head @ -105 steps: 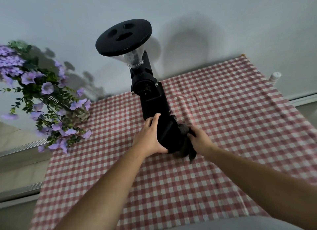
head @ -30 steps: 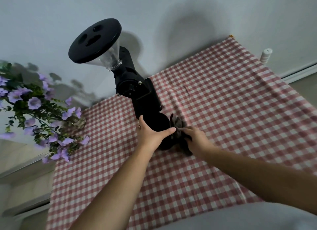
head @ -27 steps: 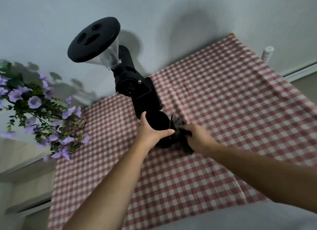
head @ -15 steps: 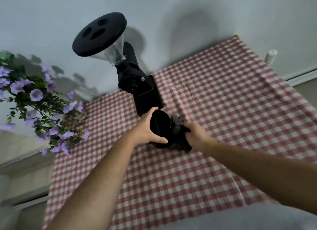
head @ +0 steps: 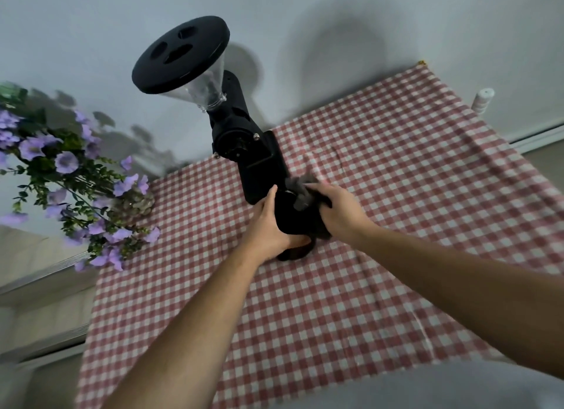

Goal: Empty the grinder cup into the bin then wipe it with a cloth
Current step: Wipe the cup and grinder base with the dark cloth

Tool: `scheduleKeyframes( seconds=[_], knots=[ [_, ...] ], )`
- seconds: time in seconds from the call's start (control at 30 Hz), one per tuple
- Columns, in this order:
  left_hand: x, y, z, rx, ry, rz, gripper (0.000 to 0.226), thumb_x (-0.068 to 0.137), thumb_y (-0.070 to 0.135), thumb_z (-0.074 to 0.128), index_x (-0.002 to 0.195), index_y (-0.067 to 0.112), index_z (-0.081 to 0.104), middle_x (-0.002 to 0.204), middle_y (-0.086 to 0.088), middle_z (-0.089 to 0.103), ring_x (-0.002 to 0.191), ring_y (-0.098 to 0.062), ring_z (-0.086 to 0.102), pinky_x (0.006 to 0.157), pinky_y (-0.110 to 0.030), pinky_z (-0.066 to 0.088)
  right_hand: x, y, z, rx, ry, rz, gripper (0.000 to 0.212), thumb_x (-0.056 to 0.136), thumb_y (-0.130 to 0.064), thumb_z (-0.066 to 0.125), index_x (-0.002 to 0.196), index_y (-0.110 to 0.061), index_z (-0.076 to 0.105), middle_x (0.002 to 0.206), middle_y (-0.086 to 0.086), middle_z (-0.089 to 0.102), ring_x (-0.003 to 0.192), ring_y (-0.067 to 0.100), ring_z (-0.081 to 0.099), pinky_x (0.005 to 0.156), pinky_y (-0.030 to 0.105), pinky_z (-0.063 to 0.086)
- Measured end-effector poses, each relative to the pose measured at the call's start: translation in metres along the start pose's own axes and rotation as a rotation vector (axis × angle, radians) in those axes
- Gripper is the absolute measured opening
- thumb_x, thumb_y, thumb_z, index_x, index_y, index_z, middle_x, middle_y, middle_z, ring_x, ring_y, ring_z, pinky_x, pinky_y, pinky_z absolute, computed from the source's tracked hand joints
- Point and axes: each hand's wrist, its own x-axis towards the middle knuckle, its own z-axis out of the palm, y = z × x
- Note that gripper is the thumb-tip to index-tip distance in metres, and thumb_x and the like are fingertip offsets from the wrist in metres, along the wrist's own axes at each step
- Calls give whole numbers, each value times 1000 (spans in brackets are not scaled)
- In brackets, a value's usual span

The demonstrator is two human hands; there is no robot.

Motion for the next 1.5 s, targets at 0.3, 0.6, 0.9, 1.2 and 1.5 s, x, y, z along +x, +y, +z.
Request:
scheduleKeyframes(
  seconds=[0.3,0.6,0.9,1.2,1.5],
  knots=[
    [0,-19,-14,41,-150,73,121,66,27,89,154,34,7,160,4,16,145,-21,24,108,-34,37,-8,19,-11,-146,-210,146,48,90,8,36,125,-18,57,113,2,61,106,23,61,78,20,50],
    [1,-19,-16,42,-203,49,122,67,23,89,154,42,5,160,5,16,144,-19,26,103,-28,36,-16,28,-4,-261,-248,143,49,92,5,32,133,-17,49,131,8,56,111,23,57,91,25,48],
    [-15,-7,-4,90,-65,12,132,46,60,89,147,51,4,150,0,33,129,-28,48,92,-38,50,-13,-16,-15,-463,-201,-290,47,90,5,41,129,-18,55,141,4,43,126,23,45,105,34,41],
    [-21,-16,-15,436,-99,60,138,51,68,84,151,42,-8,162,1,10,134,-26,43,97,-45,50,-20,-43,-11,-983,-402,-436,46,90,-6,49,133,-23,46,149,-2,29,133,24,29,104,36,40],
    [-20,-32,-6,54,-57,208,128,55,48,92,152,32,10,156,12,20,139,-14,31,110,-36,38,-5,-66,-24,-1308,-524,-570,31,92,-26,52,122,-28,54,138,-6,40,115,21,41,85,30,44]
  ],
)
